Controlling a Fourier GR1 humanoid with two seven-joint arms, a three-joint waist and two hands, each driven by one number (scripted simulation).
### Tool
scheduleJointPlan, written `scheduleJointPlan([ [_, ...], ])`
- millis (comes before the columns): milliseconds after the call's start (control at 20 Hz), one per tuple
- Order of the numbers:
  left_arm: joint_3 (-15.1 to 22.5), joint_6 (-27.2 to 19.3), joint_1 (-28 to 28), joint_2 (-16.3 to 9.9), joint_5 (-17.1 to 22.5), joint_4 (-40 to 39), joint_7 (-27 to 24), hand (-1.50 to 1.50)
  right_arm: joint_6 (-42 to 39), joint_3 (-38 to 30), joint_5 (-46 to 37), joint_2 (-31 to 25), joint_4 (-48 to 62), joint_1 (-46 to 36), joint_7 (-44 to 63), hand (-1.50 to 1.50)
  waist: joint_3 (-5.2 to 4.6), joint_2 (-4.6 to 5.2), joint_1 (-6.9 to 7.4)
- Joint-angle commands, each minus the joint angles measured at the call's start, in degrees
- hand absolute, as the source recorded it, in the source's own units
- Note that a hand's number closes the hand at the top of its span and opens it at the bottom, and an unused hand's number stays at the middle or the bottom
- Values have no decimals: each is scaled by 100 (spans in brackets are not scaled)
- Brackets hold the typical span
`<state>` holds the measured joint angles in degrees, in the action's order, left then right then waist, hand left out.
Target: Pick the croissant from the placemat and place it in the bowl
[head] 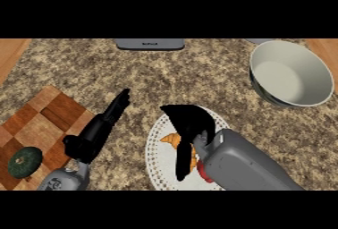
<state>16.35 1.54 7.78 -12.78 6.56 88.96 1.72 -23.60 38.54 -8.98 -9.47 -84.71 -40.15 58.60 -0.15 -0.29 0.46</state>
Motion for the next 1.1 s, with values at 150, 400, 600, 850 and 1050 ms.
scheduleJointPlan([
  [150, -56, -83, 67, 111, -139, 1, 18, 0, -620, -83, 408, 319, 163, -380, 1376, -150, 9, 17, -40],
  [400, -290, 298, 130, -63, 129, 35, 103, 0, -333, 289, 43, 716, 373, -288, 1337, -150, 10, 18, -29],
  [600, -217, 112, 118, 89, -48, 221, 305, 0, -291, 355, -355, 515, 71, -61, 1200, -150, 14, 9, -61],
  [850, -308, 267, -109, 63, -48, 208, 104, 0, 17, 617, -1126, 806, 107, 179, 978, -150, 13, 18, -37],
  [1050, -250, 318, -344, 71, -139, 314, -17, 0, 14, 741, -1666, 507, -115, 448, 729, -150, 13, 14, -36],
])
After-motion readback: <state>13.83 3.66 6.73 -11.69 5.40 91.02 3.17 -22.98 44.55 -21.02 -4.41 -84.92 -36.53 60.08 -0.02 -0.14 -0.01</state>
